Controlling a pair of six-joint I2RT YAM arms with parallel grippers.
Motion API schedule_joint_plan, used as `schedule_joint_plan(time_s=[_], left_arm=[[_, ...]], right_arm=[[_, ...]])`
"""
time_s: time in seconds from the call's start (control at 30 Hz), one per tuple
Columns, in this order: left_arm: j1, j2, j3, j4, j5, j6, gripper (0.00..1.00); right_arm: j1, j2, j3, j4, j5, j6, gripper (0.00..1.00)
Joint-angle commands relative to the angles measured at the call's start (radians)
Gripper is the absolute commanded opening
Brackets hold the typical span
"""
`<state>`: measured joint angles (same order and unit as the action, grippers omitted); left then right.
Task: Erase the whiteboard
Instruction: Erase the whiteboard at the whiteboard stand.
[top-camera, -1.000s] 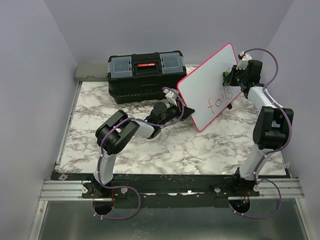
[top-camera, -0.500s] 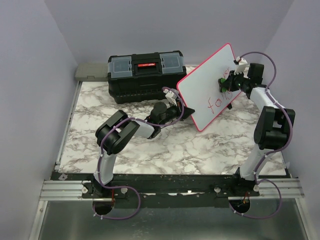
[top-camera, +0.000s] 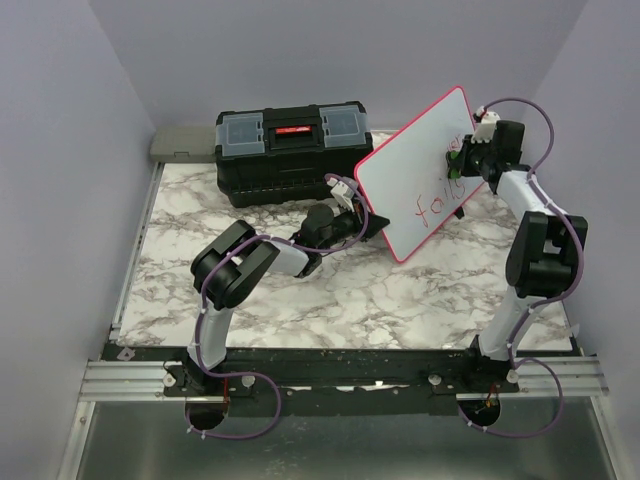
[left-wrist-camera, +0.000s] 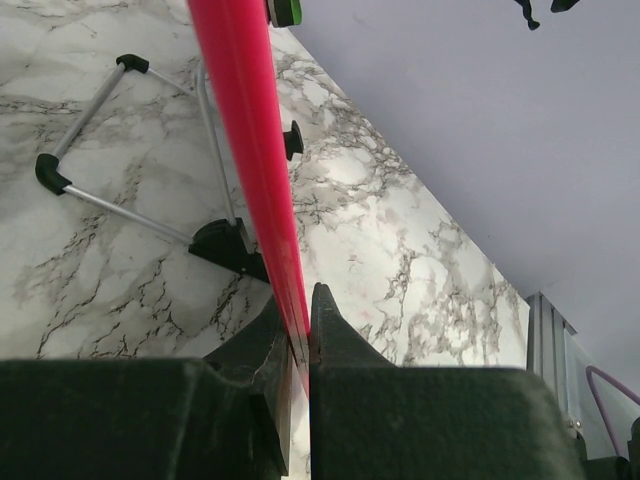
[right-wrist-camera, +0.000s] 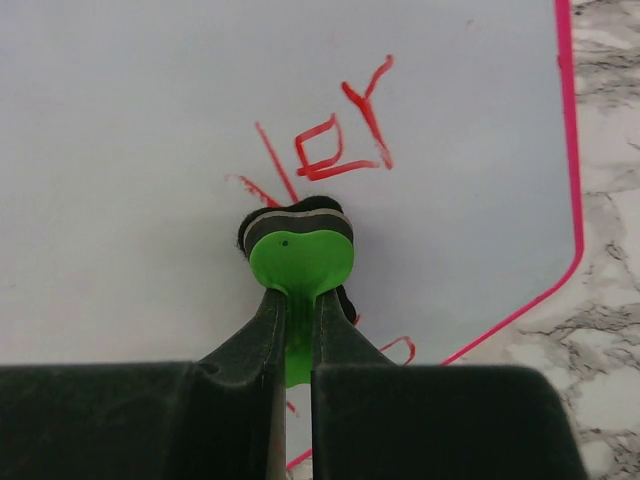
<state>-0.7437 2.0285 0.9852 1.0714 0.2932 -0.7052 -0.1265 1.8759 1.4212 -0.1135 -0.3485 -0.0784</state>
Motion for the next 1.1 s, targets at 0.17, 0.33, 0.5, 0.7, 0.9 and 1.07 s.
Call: schedule_joint_plan(time_s=[0.17,0.33,0.5,0.7,0.9,1.07], left_arm=[[-0.033,0.013,0.019,0.040,0.137,0.052,0.00],[-0.033,0.012,0.020,0.042,0.138,0.052,0.00],[-0.033,0.010,0.021,0.041,0.139,0.055,0.00],[-0.033,0.005,0.015,0.043,0.141,0.052,0.00],[-0.032,-0.002,0.003,0.048,0.138,0.055,0.00],[-0.033,0.004,0.004,0.053,0.139,0.051,0.00]], right_arm=[[-0.012,0.061,0.076,-0.003,0.033,-0.001,0.01],[-0.013,0.056,0.097,-0.031,-0.165,-0.011,0.01],[0.008,0.034,0.104,-0.044,-0.354,-0.013,0.01],[0.024,0.038,0.134,0.014,-0.136,0.111,0.01],[0.010,0.079,0.169,-0.008,0.088,0.129,0.01],[-0.013,0.090,0.138,-0.022,0.080,0.106,0.01]])
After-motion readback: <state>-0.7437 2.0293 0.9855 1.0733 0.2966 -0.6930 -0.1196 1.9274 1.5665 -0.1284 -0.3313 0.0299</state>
